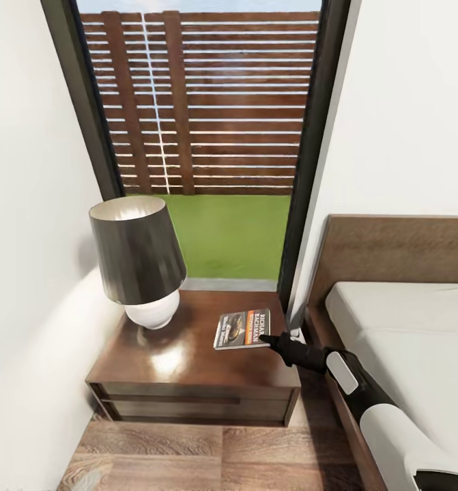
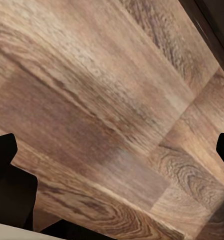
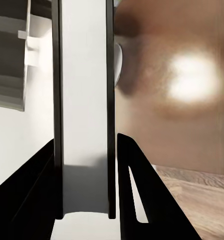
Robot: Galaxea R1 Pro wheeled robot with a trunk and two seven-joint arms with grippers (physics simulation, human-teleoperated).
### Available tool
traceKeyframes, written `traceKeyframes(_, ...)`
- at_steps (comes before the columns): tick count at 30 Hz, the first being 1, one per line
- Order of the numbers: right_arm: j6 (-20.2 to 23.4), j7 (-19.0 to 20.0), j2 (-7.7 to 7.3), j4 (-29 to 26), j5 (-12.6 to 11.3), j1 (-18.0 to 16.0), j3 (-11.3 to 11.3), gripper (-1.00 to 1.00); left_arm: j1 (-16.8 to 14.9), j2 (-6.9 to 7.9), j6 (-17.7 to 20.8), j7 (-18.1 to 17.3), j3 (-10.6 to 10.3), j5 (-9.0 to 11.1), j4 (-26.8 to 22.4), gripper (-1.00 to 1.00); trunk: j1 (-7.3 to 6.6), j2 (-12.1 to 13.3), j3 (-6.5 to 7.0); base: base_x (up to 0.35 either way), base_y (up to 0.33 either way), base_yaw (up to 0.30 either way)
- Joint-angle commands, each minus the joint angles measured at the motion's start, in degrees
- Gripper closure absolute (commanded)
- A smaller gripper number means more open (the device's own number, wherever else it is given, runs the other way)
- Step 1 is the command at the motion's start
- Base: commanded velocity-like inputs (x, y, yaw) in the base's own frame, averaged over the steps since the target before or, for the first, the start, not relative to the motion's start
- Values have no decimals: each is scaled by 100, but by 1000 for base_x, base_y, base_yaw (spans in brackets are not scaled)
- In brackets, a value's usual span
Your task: In the bedroom, move the book from the bed onto either nightstand, and place the two sandals side by side next to the bed.
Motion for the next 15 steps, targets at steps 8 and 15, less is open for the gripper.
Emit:
traceKeyframes(8, 30, 14, 4, -1, -13, -4, -18, 100, -2, -1, 26, 44, 6, 56, -6, -100, 175, -325, -149, 0, 0, 0)
traceKeyframes(15, 28, 14, 4, -3, -14, -4, -17, 100, -2, -4, 19, 47, 6, 55, -6, -100, 329, -605, -275, 0, 0, 0)
